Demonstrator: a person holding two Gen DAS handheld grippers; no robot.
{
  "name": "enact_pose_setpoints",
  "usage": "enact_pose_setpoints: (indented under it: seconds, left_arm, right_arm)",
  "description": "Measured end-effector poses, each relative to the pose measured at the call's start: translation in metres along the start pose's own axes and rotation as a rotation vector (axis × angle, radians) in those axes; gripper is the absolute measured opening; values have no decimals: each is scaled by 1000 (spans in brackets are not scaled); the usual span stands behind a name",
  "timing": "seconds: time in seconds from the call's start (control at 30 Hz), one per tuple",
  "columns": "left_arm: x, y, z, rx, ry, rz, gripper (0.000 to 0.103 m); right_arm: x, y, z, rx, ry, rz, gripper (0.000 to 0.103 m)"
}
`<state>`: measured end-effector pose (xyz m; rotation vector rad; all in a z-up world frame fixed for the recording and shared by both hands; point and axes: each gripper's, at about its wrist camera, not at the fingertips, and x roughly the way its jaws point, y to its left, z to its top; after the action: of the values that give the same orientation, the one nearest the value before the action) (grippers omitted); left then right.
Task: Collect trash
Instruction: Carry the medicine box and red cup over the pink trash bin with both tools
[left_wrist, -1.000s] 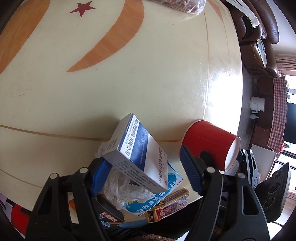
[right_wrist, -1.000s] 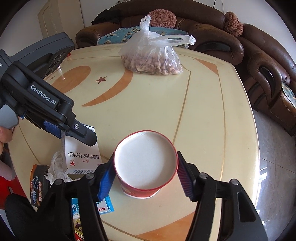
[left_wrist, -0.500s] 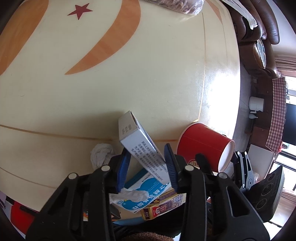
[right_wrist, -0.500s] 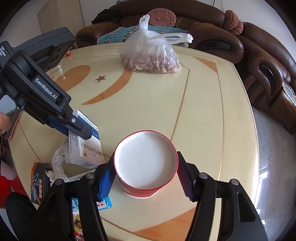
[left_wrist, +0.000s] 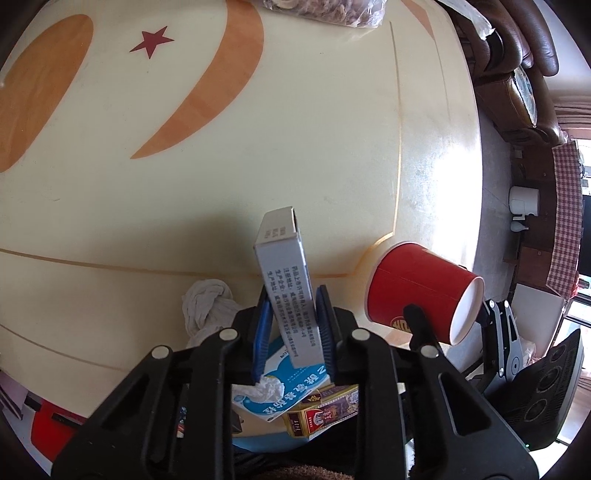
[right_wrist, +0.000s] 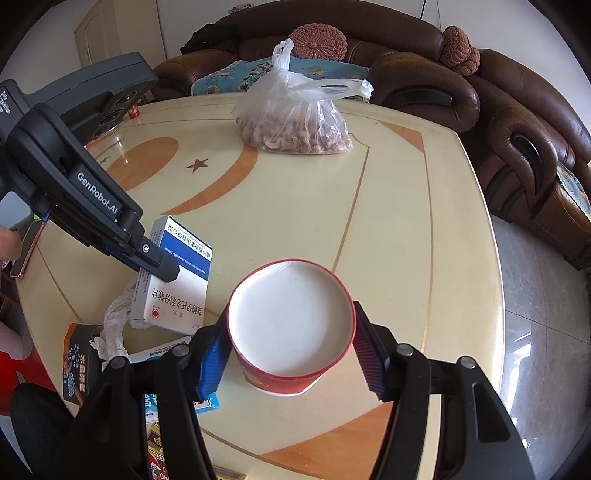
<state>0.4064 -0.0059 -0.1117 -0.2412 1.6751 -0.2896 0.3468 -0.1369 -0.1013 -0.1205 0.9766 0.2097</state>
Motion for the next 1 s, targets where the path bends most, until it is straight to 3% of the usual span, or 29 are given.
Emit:
enact_pose_setpoints:
  seconds: [0.5,1.0]
  left_arm:
    - [-48,-17,-28,95,-101,18,24]
    - [-116,-31,-129,195,-246,57,24]
  right_arm:
    - [-46,-3,-1,19,-45,-37,59]
    - [-147,24,-19,0,-131,-78,59]
